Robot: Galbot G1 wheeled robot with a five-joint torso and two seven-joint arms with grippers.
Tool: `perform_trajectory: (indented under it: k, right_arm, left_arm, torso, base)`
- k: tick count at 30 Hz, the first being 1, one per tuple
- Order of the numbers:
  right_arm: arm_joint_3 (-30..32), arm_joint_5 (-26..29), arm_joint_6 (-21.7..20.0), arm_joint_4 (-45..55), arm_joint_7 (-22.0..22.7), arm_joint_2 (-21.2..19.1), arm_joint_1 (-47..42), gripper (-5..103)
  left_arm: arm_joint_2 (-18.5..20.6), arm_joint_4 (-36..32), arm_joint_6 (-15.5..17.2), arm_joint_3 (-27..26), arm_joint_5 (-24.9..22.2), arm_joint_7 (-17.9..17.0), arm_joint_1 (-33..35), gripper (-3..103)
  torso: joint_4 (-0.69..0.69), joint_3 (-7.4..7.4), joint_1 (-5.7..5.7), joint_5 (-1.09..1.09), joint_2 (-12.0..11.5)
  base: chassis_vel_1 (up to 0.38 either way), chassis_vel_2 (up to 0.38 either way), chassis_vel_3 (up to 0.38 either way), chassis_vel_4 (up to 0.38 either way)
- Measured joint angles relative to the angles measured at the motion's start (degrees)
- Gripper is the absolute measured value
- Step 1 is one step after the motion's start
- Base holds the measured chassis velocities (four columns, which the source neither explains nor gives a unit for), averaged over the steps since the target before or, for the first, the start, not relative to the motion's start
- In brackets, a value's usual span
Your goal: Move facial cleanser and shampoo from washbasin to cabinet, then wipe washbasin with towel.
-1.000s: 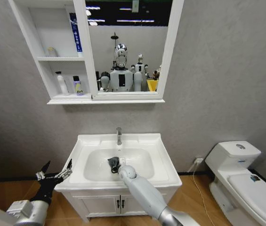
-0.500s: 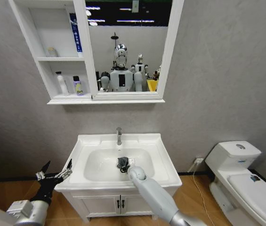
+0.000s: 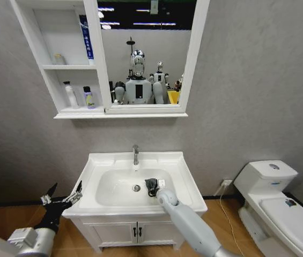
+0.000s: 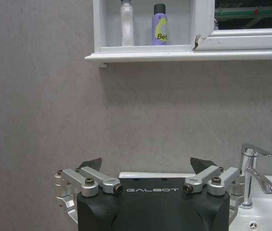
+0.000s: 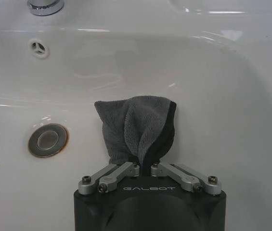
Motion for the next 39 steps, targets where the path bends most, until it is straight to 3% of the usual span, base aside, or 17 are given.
perform_trajectory:
  k: [10, 13, 24, 28, 34, 39]
  right_arm:
    - [0.5, 0.5, -0.8, 6.9, 4.2, -5.6, -1.6, 4]
    - [0.3, 3.1, -1.8, 9.7, 7.6, -7.3, -2.1, 4]
    - [-1.0, 4.6, -2.2, 8.6, 8.6, -5.5, -2.3, 4]
    - [-1.4, 4.8, -1.9, 5.9, 6.8, -3.1, -2.2, 4]
    - [-2.5, 3.9, 0.4, 1.9, -0.7, 0.3, -0.3, 4]
    - [-4.2, 3.2, 1.6, -0.5, -3.5, 2.6, 1.7, 4]
  left_arm:
    - [0.0, 0.0, 0.0, 0.0, 0.0, 0.0, 0.0, 100]
    - [0.0, 0.0, 0.0, 0.0, 0.0, 0.0, 0.0, 100]
    - [0.0, 0.0, 0.0, 0.0, 0.0, 0.0, 0.0, 100]
    - [0.0, 0.0, 0.0, 0.0, 0.0, 0.0, 0.0, 100]
    - [0.0, 0.0, 0.0, 0.0, 0.0, 0.0, 0.0, 100]
    - [0.0, 0.0, 0.0, 0.0, 0.0, 0.0, 0.0, 100]
  torso:
    - [0.0, 0.0, 0.0, 0.0, 0.0]
    - [0.01, 0.0, 0.0, 0.0, 0.0]
    - [0.01, 0.0, 0.0, 0.0, 0.0]
    - [0.01, 0.0, 0.0, -0.01, 0.0]
    - [0.01, 0.0, 0.0, -0.01, 0.0]
    - [0.01, 0.0, 0.0, -0.01, 0.0]
  base:
    - [0.0, 0.0, 0.0, 0.0]
    - [0.0, 0.0, 0.0, 0.0]
    - [0.0, 0.0, 0.0, 0.0]
    - [0.0, 0.0, 0.0, 0.0]
    - [0.0, 0.0, 0.0, 0.0]
    - [0.0, 0.0, 0.0, 0.0]
